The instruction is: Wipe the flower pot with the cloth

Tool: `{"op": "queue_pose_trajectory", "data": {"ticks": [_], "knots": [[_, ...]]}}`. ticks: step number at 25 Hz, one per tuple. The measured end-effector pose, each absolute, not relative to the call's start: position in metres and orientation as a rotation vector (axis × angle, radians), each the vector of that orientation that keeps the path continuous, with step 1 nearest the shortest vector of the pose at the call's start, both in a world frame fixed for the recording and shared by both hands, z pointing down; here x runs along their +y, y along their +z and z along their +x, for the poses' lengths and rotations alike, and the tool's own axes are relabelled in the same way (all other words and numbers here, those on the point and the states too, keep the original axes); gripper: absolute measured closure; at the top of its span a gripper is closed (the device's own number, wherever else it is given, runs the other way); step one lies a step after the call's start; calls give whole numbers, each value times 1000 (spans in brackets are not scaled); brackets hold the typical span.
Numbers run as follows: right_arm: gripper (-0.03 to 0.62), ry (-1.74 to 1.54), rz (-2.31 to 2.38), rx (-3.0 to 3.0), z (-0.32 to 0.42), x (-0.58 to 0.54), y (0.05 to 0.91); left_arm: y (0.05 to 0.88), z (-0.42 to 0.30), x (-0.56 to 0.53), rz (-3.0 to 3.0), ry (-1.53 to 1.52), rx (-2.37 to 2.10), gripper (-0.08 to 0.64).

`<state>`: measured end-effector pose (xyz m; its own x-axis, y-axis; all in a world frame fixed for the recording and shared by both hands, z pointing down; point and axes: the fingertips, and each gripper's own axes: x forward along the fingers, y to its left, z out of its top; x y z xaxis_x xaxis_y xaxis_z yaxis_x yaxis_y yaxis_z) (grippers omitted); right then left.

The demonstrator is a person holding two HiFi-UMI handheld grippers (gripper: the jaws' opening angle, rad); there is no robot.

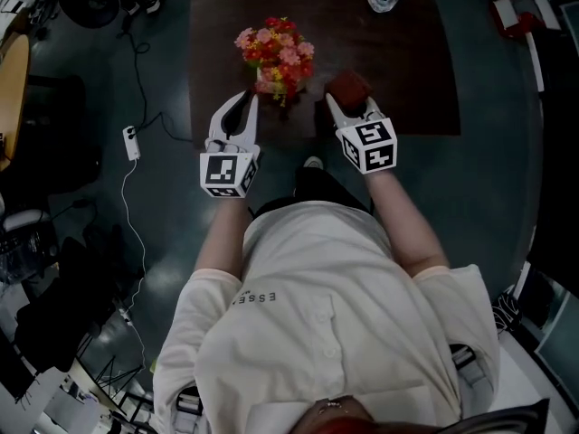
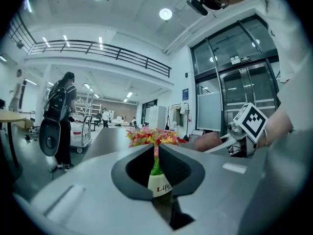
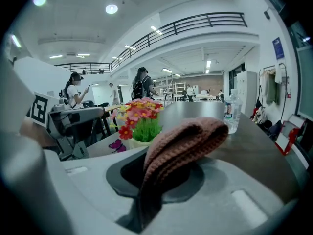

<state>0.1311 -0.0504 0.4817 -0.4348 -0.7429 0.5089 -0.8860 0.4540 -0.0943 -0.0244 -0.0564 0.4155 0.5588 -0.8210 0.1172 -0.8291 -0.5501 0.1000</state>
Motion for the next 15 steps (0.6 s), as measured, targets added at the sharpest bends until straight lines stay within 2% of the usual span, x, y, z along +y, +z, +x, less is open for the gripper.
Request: {"op": "queue_pose_trajectory", "data": {"ticks": [15], "knots": [[546, 347, 1425, -2361, 61, 94, 434, 345, -69, 79, 2736, -115, -1413, 539]]}}
